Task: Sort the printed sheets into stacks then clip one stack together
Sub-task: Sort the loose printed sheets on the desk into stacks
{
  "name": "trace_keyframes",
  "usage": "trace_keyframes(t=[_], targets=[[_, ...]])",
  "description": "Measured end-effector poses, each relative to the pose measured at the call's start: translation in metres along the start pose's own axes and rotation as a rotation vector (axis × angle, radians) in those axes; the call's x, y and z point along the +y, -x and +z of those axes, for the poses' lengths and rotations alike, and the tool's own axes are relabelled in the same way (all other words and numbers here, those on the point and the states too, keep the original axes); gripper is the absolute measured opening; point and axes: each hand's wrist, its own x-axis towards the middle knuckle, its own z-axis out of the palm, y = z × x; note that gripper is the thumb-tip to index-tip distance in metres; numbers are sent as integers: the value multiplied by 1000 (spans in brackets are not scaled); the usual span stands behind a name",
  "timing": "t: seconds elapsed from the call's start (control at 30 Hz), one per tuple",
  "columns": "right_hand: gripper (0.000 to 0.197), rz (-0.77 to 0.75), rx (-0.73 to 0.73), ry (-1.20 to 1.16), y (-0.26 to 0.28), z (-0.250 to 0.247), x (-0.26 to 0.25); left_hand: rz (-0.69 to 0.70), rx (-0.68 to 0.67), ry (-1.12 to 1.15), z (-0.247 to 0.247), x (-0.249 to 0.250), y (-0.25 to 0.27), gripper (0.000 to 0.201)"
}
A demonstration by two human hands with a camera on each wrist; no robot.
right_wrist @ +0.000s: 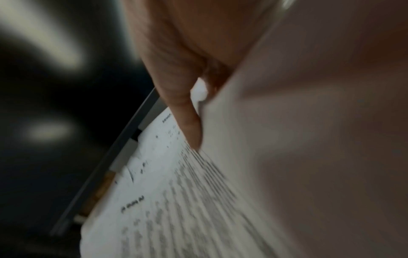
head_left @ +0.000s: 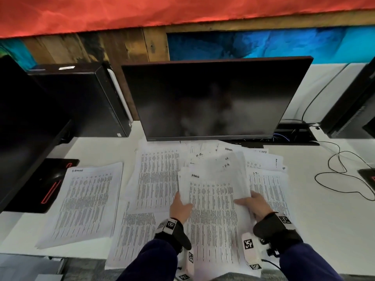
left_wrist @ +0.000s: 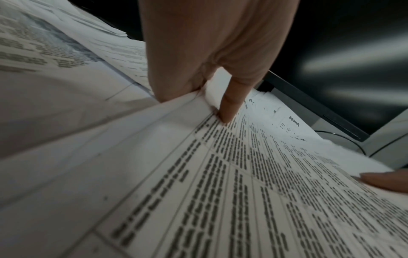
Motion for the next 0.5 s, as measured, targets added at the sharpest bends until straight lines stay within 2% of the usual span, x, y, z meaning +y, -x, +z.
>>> trace_keyframes(t=[0.1,0.13,0.2,0.3,0.33,0.4,0.5], targets=[[33,-128,38,3,4,-13,-3,64,76,42,-2,5,1,48],[32,-163,32,-31,6,-18,-6,81,98,53,-3,7,1,48],[35,-183,-13,-155,9,-28,-11,100,75,76,-5,14,0,64],[61,-195,-117,-275,14,-34,-26,130,-44,182,-12,43,15,82],[62,-212,-140,-294,14,-34,-33,134,-72,219,-15,52,17,85],[51,-280,-152,-358,17,-29,-51,182,-73,282,-21,72,20,81],[33,-404,-151,-440,28,-16,-80,325,69,367,-29,98,21,65]])
